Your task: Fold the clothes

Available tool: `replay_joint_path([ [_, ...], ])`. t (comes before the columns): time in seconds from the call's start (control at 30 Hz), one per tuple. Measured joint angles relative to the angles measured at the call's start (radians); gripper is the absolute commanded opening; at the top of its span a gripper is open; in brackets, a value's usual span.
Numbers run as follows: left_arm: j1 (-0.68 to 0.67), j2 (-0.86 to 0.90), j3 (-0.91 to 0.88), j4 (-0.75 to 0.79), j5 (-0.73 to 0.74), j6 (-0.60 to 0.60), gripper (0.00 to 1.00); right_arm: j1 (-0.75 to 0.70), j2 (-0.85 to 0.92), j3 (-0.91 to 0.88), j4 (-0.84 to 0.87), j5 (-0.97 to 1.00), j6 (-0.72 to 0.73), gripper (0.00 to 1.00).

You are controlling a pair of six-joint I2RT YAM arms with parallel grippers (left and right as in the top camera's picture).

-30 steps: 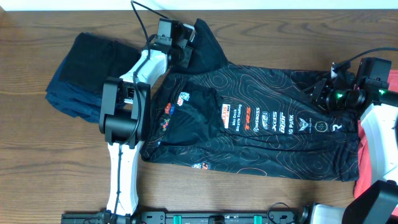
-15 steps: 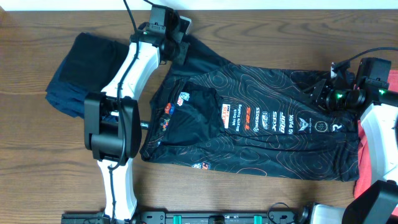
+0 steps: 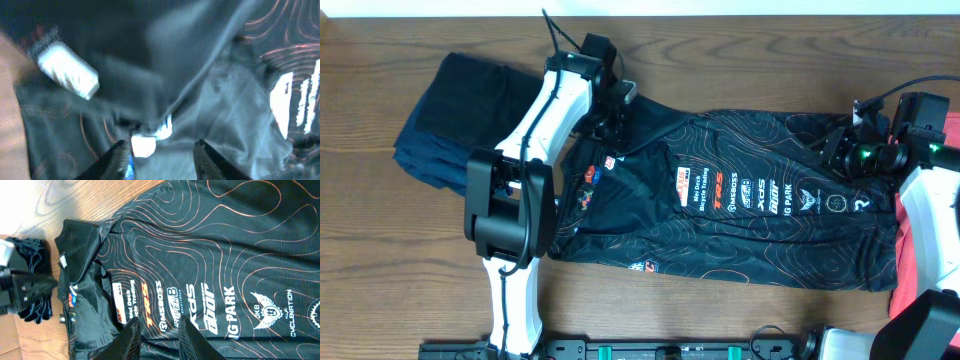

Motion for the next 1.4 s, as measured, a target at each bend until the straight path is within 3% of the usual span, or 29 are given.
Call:
replay_joint_path([
  [0.13,0.004,0.000,0.001,0.188,0.002,0.000,0.63,0.000,0.000,0.000,0.000,0.003,0.000,0.24],
  [0.33,0.005,0.003,0.002,0.402,0.004,0.006,0.63,0.000,0.000,0.000,-0.011,0.004,0.000,0.25],
  [0.73,0.008,0.172,0.001,0.527,-0.086,0.051,0.63,0.000,0.000,0.000,-0.059,-0.002,-0.001,0.25],
  [1.13,0.014,0.189,0.001,0.620,-0.120,0.059,0.62,0.000,0.000,0.000,-0.063,-0.003,-0.005,0.25],
  [1.23,0.014,0.205,0.002,0.632,-0.121,0.061,0.51,0.000,0.000,0.000,-0.068,-0.003,-0.008,0.25],
  [1.4,0.014,0.206,0.002,0.635,-0.118,0.074,0.20,0.000,0.000,0.000,-0.076,-0.003,-0.011,0.25],
])
